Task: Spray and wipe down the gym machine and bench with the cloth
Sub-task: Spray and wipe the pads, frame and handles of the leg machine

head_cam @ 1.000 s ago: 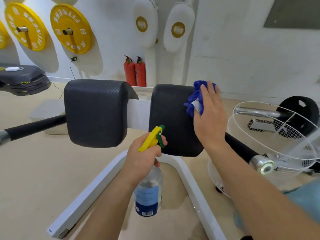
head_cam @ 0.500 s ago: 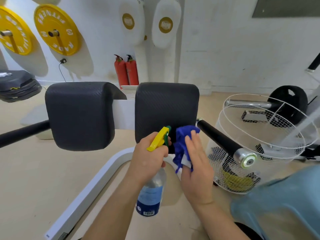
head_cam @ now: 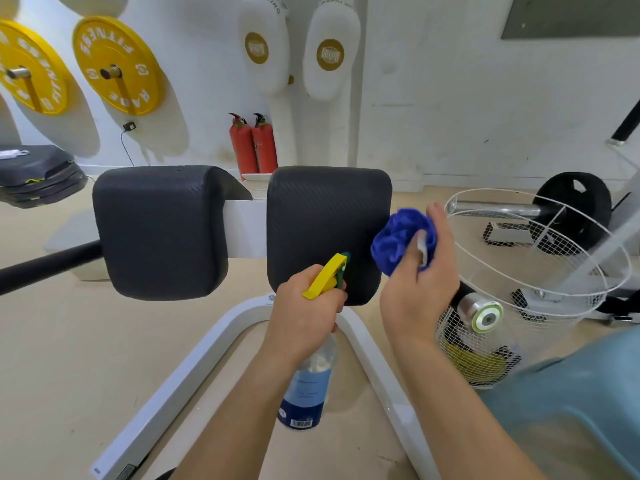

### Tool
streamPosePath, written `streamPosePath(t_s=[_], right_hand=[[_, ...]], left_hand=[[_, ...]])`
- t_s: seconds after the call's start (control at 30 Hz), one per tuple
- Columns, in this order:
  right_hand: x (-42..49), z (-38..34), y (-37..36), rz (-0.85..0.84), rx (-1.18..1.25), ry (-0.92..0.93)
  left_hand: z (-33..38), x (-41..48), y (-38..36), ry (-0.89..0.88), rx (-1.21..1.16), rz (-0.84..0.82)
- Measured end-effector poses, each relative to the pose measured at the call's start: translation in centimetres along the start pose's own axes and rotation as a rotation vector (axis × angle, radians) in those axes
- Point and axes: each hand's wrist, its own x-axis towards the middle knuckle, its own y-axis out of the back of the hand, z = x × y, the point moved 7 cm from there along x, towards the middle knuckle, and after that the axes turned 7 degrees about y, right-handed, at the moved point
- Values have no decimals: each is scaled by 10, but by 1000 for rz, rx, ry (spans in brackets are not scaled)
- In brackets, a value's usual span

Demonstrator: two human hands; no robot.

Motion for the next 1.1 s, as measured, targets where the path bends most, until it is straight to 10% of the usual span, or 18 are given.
streamPosePath(t_s=[0.27,1.1], right_hand=[[-14,34,-74,-350,-593,228],[-40,59,-35,-420,-447,47]], left_hand=[[-5,-4,19,-22,-52,34],[-8,8,29,-14,-181,61]])
